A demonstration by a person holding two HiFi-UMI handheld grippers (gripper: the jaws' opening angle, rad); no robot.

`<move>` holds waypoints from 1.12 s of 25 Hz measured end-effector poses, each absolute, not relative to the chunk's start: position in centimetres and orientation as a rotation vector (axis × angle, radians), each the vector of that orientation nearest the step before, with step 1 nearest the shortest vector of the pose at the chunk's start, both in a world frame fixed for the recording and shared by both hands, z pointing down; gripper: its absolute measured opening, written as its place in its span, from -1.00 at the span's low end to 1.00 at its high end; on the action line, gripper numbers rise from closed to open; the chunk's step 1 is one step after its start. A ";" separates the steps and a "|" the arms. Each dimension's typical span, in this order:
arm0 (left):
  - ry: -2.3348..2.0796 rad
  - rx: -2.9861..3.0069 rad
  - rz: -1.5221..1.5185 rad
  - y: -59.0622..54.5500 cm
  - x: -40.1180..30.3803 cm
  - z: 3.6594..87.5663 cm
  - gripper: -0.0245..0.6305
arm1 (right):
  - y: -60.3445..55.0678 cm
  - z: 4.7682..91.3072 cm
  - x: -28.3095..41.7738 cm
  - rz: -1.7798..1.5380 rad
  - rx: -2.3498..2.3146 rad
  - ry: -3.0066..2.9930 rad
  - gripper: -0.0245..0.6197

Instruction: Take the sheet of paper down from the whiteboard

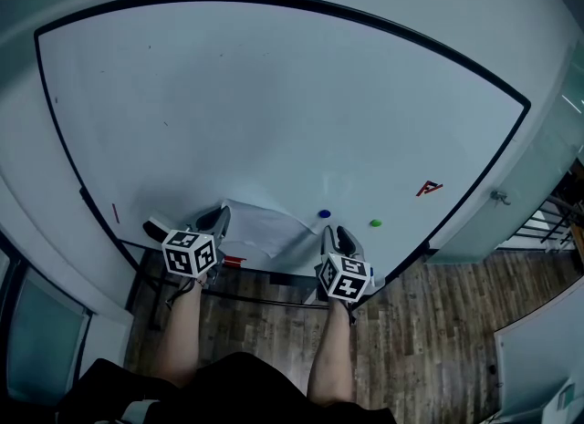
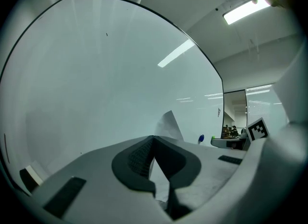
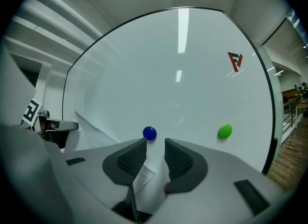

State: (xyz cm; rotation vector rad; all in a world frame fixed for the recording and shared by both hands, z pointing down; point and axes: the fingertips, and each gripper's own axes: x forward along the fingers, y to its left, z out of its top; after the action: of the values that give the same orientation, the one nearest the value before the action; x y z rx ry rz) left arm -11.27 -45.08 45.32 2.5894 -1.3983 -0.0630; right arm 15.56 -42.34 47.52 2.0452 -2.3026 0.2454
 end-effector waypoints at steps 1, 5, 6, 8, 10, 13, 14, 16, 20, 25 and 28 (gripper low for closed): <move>-1.392 2.594 -0.062 -45.0 -11.1 45.3 -0.86 | -42.2 47.5 15.5 0.246 2.039 -2.302 -0.53; -1.377 2.613 -0.060 -44.4 -10.8 45.2 -0.86 | -42.0 47.5 15.2 0.243 2.032 -2.305 -0.53; -1.375 2.618 -0.059 -44.3 -10.7 45.1 -0.86 | -41.9 47.5 15.1 0.241 2.032 -2.306 -0.53; -1.372 2.628 -0.054 -44.1 -10.6 45.1 -0.86 | -41.7 47.5 15.1 0.239 2.033 -2.306 -0.53; -1.369 2.635 -0.045 -43.9 -10.3 45.2 -0.86 | -41.5 47.5 15.3 0.240 2.032 -2.308 -0.53; -1.357 2.642 -0.038 -43.6 -9.8 45.3 -0.86 | -41.3 47.7 15.4 0.251 2.028 -2.308 -0.53; -1.353 2.644 -0.035 -43.5 -9.7 45.3 -0.86 | -41.2 47.7 15.4 0.250 2.028 -2.307 -0.53; -1.348 2.648 -0.028 -43.3 -9.5 45.5 -0.86 | -41.0 47.8 15.4 0.250 2.032 -2.301 -0.53; -1.352 2.650 -0.007 -42.9 -9.4 45.7 -0.86 | -40.6 47.8 15.5 0.251 2.026 -2.294 -0.53; -1.358 2.646 -0.003 -42.6 -9.2 45.7 -0.86 | -40.2 47.6 16.1 0.249 2.028 -2.295 -0.55; -1.358 2.651 0.000 -42.5 -9.0 45.6 -0.86 | -40.0 47.6 15.9 0.247 2.023 -2.294 -0.59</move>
State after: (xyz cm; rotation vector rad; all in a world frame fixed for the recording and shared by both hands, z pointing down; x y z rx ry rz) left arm -9.05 -42.49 45.64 2.6507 -1.3583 0.0000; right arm 15.94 -40.04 47.64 2.0233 -2.2940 0.2466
